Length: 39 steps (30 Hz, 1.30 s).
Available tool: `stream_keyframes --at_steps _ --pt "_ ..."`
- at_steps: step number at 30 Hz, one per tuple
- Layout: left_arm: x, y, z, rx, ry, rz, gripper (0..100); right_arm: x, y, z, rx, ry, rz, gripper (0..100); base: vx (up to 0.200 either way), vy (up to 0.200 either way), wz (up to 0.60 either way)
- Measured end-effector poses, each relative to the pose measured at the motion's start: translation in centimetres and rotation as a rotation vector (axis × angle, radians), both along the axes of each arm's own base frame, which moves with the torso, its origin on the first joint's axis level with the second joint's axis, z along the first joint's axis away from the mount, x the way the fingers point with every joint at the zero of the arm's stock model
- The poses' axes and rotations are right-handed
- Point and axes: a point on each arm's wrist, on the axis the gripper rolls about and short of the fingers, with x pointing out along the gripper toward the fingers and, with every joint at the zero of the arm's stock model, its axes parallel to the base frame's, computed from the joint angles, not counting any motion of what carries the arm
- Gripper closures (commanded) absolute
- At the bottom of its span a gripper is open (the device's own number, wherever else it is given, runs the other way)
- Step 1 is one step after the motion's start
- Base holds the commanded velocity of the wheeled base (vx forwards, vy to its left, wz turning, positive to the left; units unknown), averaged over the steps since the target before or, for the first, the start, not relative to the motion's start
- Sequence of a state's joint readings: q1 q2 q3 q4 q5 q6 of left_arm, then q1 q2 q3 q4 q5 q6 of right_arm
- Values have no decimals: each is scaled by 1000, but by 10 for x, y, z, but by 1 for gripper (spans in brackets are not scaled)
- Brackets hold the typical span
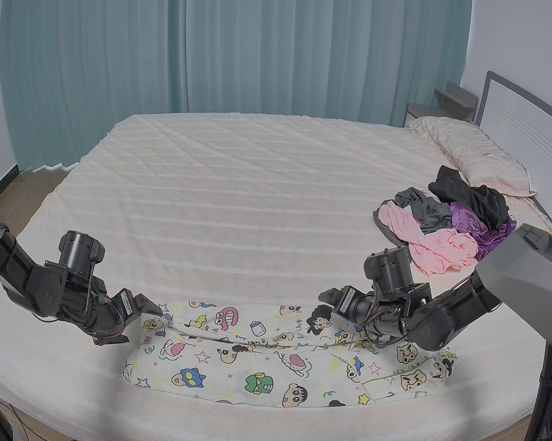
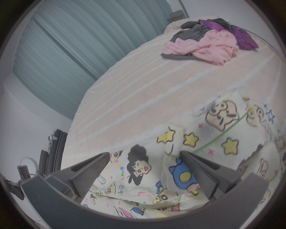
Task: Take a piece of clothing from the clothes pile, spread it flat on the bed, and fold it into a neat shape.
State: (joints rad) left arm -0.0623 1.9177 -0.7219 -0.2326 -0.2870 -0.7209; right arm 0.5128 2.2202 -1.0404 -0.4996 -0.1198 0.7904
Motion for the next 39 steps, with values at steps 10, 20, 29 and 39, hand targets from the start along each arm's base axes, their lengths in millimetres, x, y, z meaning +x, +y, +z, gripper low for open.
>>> stream_keyframes --at_steps 10,20,29,39 --pt "0 0 -1 1 2 1 0 -2 12 -12 6 -4 31 0 0 0 0" --pt "0 0 -1 0 3 0 0 -14 -28 11 5 -14 -46 0 0 0 0" --pt "0 0 0 0 1 0 0 -42 -81 20 -18 33 -150 0 0 0 0" --pt "0 0 0 1 1 -1 0 -52 -111 8 -36 101 -225 0 0 0 0"
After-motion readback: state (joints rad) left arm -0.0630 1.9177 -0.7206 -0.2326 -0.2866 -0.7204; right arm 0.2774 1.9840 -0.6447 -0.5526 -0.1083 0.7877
